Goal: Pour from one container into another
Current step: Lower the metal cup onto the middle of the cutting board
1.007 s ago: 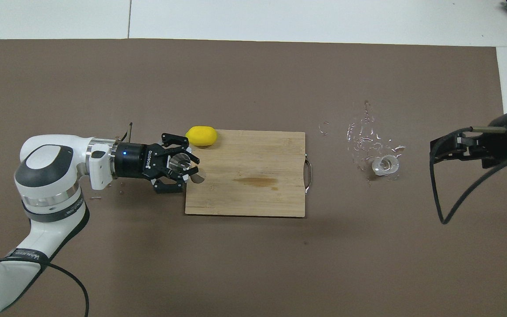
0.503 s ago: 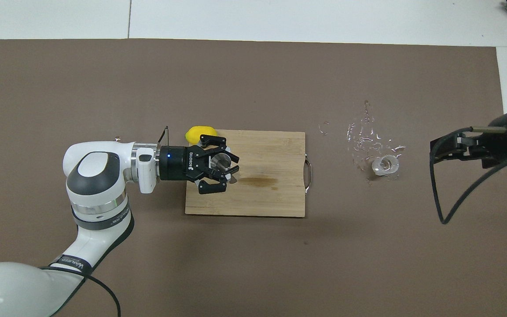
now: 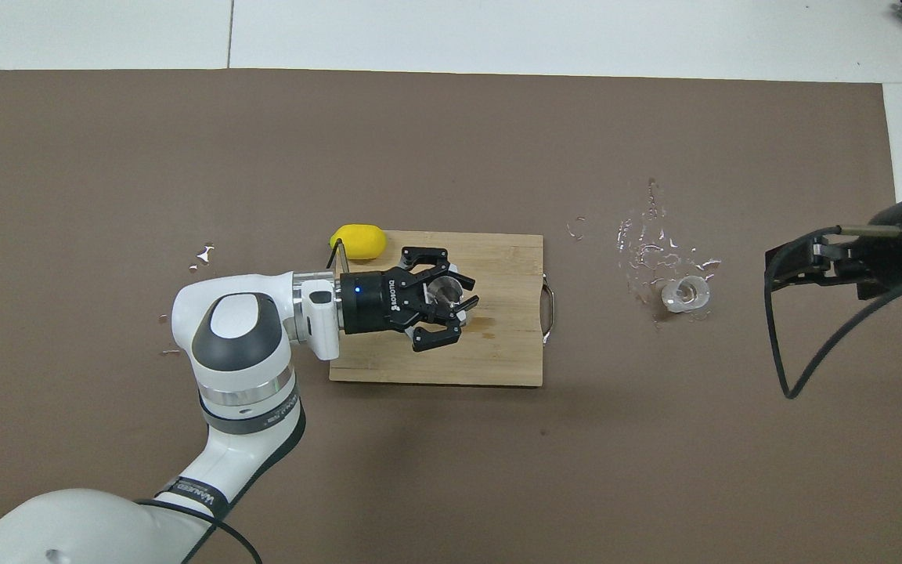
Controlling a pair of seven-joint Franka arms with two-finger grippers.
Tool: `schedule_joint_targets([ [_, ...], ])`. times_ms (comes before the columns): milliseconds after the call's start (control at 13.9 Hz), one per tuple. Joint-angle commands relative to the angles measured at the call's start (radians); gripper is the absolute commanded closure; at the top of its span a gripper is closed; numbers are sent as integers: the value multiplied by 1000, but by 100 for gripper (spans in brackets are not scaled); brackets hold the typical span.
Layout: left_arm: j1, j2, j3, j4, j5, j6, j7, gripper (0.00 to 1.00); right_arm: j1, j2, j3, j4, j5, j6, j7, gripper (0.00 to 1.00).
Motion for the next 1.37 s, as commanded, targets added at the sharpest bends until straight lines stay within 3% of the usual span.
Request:
schedule_joint_targets([
  [0,-68,8,15,-6,-79,94,88,72,-12,-9,8,-3,-5,-7,11,0],
  [360,-153,42,15,52,-157,273,92,72,-12,-9,8,-3,-6,-7,11,0],
  [719,-153,51,3,60,-159,301,92,71,-12,-9,7,-3,-5,-12,11,0],
  [791,-153,50,1,60,-159,306,92,60,-10,-11,8,-3,-5,-18,5,0],
  [863,-153,51,1,60,-160,309,92,9,-7,-11,8,-4,-5,-18,2,0],
  [935,-153,51,1,58,-163,311,91,0,-7,-11,8,-4,-5,-12,0,0],
  [1007,-151,53,1,57,-163,306,91,0,-7,-11,10,-4,-5,-3,2,1],
  [1079,-151,53,1,52,-163,300,88,0,-1,-9,10,-6,-5,20,5,8],
  [1294,-137,44,1,35,-163,248,82,0,4,-12,13,-30,-5,79,110,9],
])
